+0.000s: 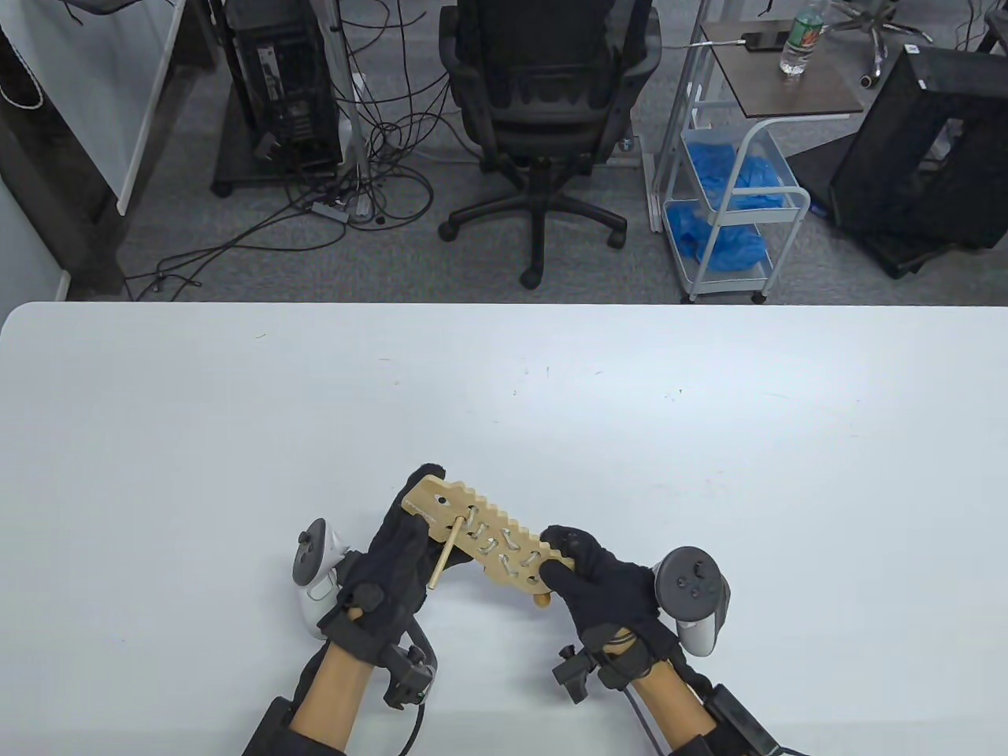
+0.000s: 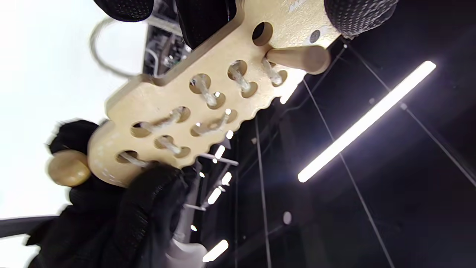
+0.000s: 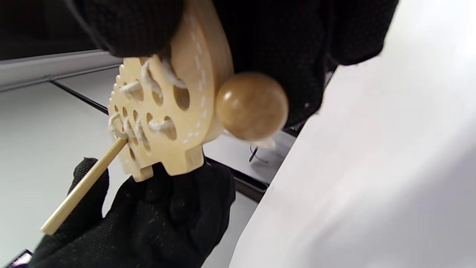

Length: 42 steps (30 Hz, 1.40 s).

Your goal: Remove rope from all holes on crocodile lacing toy

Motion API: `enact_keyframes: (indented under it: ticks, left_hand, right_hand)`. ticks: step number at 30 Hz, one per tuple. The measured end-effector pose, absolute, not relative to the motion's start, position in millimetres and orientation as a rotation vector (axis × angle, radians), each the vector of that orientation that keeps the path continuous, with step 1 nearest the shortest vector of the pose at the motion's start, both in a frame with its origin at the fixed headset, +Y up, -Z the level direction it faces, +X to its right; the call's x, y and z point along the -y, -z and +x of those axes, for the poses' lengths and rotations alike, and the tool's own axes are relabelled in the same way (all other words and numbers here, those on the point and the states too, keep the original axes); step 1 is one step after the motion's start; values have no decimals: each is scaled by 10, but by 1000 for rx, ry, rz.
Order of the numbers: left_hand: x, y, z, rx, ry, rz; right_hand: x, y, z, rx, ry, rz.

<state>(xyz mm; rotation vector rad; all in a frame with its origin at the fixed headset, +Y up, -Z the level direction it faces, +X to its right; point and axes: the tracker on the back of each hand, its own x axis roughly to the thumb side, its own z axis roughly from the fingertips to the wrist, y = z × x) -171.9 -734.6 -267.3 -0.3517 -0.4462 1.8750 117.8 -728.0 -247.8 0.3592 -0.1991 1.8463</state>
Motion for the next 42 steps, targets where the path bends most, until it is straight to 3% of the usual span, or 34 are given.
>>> enact_keyframes:
  ticks: [6, 14, 25, 42]
  left_hand:
    - [7311, 2657, -1747, 340, -1571, -294]
    - [7261, 2649, -1763, 262, -1405, -224]
    - [7262, 2655, -1755, 248, -1374, -217]
    - [7289, 2687, -1866, 212, -1363, -195]
  right_hand:
    - [7170, 2428, 1240, 354, -1968, 350]
    - [7184, 2417, 1220, 355, -1990, 355]
    - [7313, 2490, 1298, 276, -1889, 274]
    - [7492, 2632, 1701, 252, -1781, -52]
